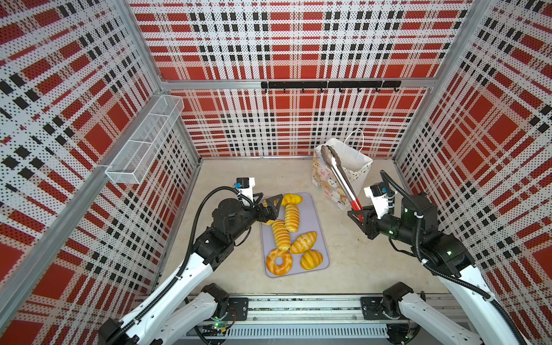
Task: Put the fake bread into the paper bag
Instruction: 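Move the empty tongs with the right gripper back over the tray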
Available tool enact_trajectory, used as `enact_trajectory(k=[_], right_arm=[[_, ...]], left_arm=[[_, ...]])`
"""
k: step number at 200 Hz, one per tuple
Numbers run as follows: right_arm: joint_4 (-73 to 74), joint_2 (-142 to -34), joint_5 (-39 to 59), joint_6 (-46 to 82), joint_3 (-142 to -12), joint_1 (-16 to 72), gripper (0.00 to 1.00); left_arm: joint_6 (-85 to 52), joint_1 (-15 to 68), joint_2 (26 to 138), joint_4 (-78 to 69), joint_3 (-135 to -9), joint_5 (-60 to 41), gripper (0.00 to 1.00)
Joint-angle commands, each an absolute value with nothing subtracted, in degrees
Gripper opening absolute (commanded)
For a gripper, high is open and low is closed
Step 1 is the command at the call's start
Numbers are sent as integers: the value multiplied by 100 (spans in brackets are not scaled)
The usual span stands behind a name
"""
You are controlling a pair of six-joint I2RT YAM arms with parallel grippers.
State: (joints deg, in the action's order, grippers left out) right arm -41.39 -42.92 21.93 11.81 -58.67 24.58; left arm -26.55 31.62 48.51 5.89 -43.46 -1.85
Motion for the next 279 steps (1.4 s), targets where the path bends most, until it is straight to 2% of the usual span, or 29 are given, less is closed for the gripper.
enact_trajectory(k=[1,21,52,107,163,203,254,279], right_arm=[[-4132,-4192,2844,1106,-5748,2449,23],[-4095,-4200,3091,1259,-5574,2501,23],[-4239,-4360,2955,1425,-5447,2763,22],[-4315,-4625,2408,1907,-5045,3345,22],[-4600,-5194,1398,2106,-4637,3512,22],[-4356,-5516,1790,2259,-4531,3586,24],[-4368,-5901,2129,2425,-4508,3586,26],[-4315,-6022,2443,2576,-4529,3586,30]], left_arm=[[-2539,3193,4749,1139,-4268,176,98],[-2445,3189,4800,1352,-4314,96,98],[-2238,3068,4944,1905,-4520,351,98],[-2145,2149,5182,1898,-4313,-1131,98],[-2204,1825,5373,1731,-4078,-1751,98],[-2261,1766,5692,1563,-3912,-2208,99],[-2375,1767,5774,1590,-3788,-2066,99],[-2368,1760,5836,1586,-3780,-2157,99]])
